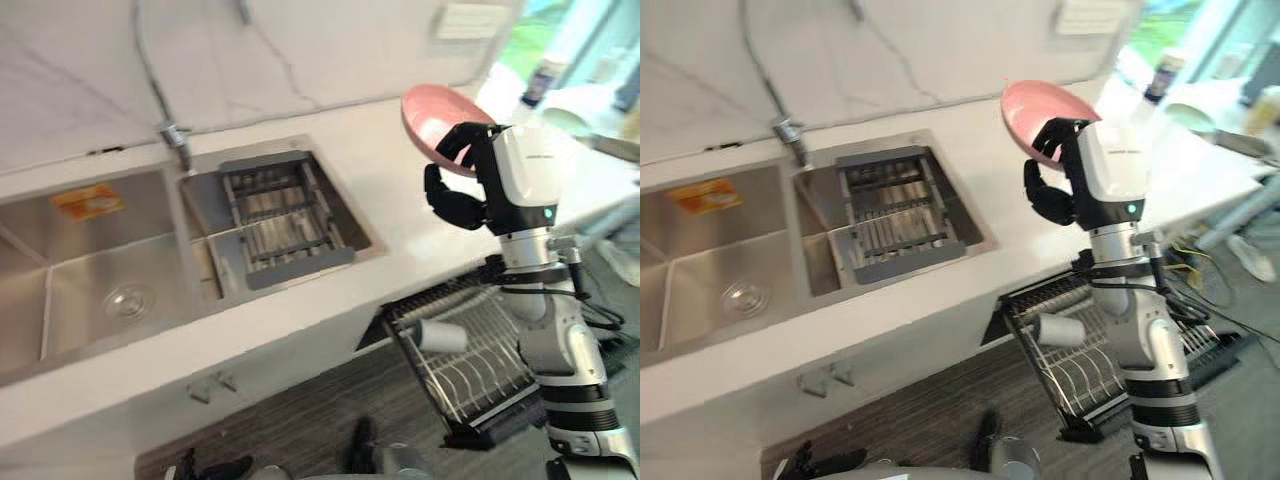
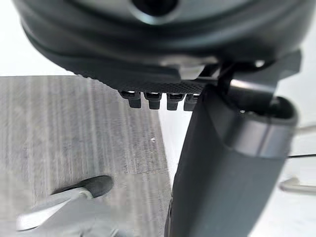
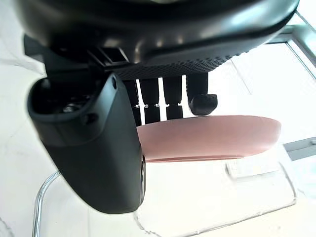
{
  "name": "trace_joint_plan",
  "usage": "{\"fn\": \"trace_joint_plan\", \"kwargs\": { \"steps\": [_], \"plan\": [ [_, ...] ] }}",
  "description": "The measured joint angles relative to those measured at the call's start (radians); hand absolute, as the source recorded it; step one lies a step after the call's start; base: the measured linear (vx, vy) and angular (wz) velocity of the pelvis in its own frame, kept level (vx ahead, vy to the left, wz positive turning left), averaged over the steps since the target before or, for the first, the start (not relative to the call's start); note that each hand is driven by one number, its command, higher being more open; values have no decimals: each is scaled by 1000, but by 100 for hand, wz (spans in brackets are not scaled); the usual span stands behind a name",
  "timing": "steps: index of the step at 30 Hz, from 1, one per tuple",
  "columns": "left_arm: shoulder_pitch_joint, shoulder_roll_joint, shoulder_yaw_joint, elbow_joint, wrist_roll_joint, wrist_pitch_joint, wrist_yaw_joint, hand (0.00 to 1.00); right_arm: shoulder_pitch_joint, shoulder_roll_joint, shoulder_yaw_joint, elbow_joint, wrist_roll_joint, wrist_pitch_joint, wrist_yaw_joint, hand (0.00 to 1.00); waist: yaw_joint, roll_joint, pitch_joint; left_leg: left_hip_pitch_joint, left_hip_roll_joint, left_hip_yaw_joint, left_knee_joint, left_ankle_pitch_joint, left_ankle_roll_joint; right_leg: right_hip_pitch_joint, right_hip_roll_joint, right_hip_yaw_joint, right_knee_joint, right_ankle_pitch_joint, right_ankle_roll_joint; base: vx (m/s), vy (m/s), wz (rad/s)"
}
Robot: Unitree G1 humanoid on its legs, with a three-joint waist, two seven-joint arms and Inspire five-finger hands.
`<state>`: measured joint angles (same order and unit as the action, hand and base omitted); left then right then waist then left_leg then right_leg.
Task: Walk over to the sink, pick up the cup, carry it to the dishwasher, place the cup inside the dishwasher, then close the dishwasher door
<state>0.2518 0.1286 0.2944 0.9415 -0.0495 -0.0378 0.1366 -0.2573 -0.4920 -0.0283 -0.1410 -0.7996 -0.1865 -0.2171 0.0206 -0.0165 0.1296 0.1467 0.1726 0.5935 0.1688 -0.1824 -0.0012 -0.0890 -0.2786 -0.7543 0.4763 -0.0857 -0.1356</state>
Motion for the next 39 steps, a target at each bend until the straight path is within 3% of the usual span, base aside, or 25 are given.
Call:
{"fn": "trace_joint_plan", "kwargs": {
  "steps": [1,2,3,4,5,6,9,14,25,32,39],
  "plan": [
    [4,4,1,-1,-11,0,3,100,-3,-1,4,2,-7,-11,0,0,7,-17,-13,-2,5,15,23,-9,-10,21,-18,-22,-10,30,-6,-3,-136,-125],
    [-9,12,5,2,-24,7,11,100,-23,-8,10,5,-12,-34,-1,0,30,-24,-17,-15,27,28,69,-34,-30,25,30,-23,-90,34,34,-19,-215,-154],
    [-14,4,10,6,-34,14,12,100,-45,-11,18,11,-19,-48,-3,0,50,-24,-28,-25,45,33,64,-34,-30,42,120,33,-253,83,76,-34,-239,-160],
    [-18,0,9,8,-37,19,11,100,-51,-17,17,11,-21,-48,-3,0,54,-29,-32,-25,48,44,52,-35,-33,51,153,54,-332,106,99,-67,-264,-134],
    [-39,-12,10,15,-39,34,10,100,-48,-36,13,12,-19,-40,-6,0,50,-38,-36,-23,47,65,44,-39,-70,88,203,75,-478,151,117,-93,-209,-80],
    [-49,-32,10,17,-39,44,7,100,-31,-55,12,17,-18,-20,-3,0,40,-38,-36,-10,47,85,43,-35,-74,124,235,93,-566,197,112,-97,-148,-62],
    [-56,-51,13,10,-38,41,-10,100,64,-78,-51,-5,-6,-10,6,0,28,-33,-40,21,48,99,17,-18,-93,134,247,117,-570,197,110,-81,-8,-27],
    [-49,-63,48,9,-25,31,-9,100,189,-61,-146,-88,15,-16,36,0,13,-34,-39,21,29,99,-26,17,-94,119,240,119,-570,198,109,-87,61,0],
    [-31,-67,53,13,38,-8,-9,100,314,119,-161,-84,21,-19,61,0,-1,-35,-38,-31,12,104,-27,32,-95,62,224,126,-570,223,102,-26,147,-2],
    [-43,-57,29,31,30,-26,-9,100,311,192,-141,157,53,48,-15,0,-3,-29,-2,-65,-4,97,-28,32,-83,28,203,119,-570,234,103,-25,185,3],
    [-79,-54,-10,44,29,-26,-17,100,292,198,-88,359,87,105,-83,0,9,-1,36,-109,-18,67,-34,38,-74,-1,190,91,-570,240,104,2,157,13]
  ]
}}
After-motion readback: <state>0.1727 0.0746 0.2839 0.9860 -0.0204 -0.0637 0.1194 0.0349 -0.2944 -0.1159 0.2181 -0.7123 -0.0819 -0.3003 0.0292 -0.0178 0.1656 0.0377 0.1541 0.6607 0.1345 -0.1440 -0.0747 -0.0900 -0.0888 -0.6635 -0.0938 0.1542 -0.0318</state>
